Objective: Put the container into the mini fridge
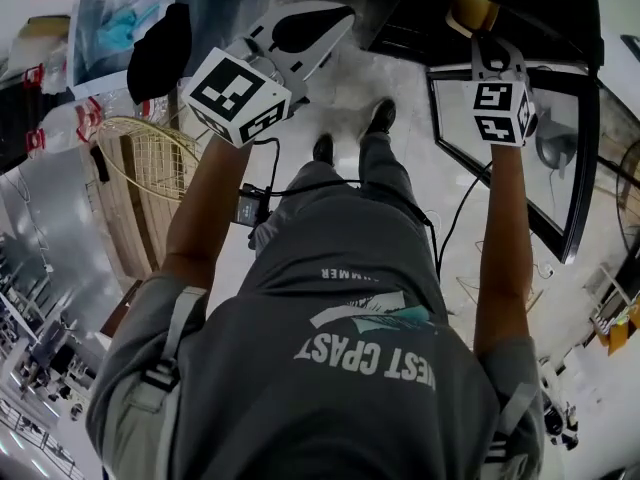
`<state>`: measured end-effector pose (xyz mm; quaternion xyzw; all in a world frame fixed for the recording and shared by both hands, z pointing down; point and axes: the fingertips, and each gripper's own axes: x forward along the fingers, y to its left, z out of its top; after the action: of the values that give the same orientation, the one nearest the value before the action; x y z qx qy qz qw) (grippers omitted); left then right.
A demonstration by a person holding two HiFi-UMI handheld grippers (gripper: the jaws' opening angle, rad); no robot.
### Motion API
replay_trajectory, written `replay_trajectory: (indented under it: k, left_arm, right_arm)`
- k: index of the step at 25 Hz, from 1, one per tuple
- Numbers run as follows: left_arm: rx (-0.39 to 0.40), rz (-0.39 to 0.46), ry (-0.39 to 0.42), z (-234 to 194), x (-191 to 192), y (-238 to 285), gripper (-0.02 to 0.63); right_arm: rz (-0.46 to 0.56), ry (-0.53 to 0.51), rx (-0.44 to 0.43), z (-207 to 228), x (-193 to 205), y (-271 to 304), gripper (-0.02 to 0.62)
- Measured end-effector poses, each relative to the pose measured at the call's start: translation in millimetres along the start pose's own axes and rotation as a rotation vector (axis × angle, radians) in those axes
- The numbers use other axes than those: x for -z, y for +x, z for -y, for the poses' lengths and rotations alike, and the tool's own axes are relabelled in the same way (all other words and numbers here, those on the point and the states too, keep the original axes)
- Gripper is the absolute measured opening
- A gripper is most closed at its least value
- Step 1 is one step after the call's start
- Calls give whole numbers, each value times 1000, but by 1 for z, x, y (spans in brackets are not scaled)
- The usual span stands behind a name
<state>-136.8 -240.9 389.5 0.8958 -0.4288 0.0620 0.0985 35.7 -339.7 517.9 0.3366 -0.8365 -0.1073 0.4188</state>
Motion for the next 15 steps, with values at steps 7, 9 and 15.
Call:
replay_trajectory:
  k: [7, 9, 15]
  left_arm:
    - [2, 17, 64, -4, -25, -49, 15]
    - [6, 25, 85, -3, -32, -56, 15]
    - [27, 67, 129, 1, -49, -81, 15]
  right_arm:
    - [136, 73, 30, -12, -74, -86, 35]
    - [179, 89, 46, -8, -93, -110, 35]
    - [315, 196, 74, -12, -145, -174, 32]
